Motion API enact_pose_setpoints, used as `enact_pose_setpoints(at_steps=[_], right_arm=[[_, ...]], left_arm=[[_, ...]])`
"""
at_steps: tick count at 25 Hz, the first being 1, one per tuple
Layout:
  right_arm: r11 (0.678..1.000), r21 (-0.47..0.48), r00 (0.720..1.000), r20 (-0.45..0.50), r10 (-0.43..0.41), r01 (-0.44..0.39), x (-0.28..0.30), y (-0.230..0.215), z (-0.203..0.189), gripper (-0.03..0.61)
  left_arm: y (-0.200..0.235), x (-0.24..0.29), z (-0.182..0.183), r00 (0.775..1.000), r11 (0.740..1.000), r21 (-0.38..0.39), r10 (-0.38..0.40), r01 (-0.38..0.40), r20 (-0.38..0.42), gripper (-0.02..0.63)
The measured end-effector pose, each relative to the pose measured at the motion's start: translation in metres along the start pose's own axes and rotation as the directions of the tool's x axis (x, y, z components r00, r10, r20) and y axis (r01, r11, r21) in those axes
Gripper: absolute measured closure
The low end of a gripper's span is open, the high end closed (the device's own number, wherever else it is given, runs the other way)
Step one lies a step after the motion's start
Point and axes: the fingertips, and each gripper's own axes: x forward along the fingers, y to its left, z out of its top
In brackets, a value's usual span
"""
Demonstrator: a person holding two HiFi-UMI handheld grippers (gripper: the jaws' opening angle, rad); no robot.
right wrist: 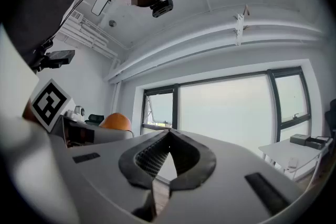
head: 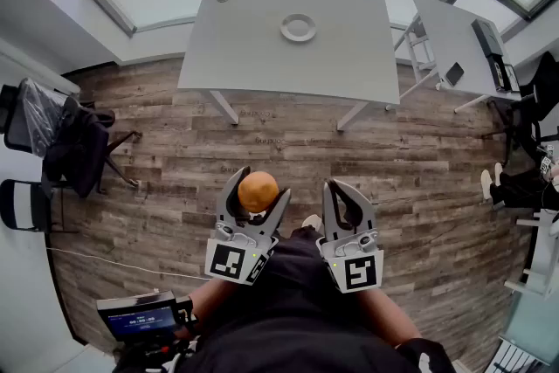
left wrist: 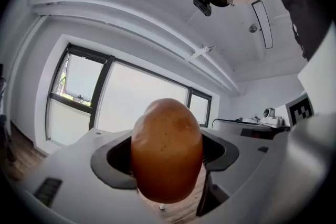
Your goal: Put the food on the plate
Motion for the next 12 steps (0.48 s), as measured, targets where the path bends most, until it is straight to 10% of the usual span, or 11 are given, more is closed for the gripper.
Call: enact_pose_setpoints(at_steps=[12], right_arm=[[0.999,0.034,0.999,-0.038,0.028,-0.026,-0.005,-0.008,-0.01,0.571]], left_arm=[[0.022,-0.003,0.003,0.996,0.996,0.008,0.086,-0.087,0.011,0.288]])
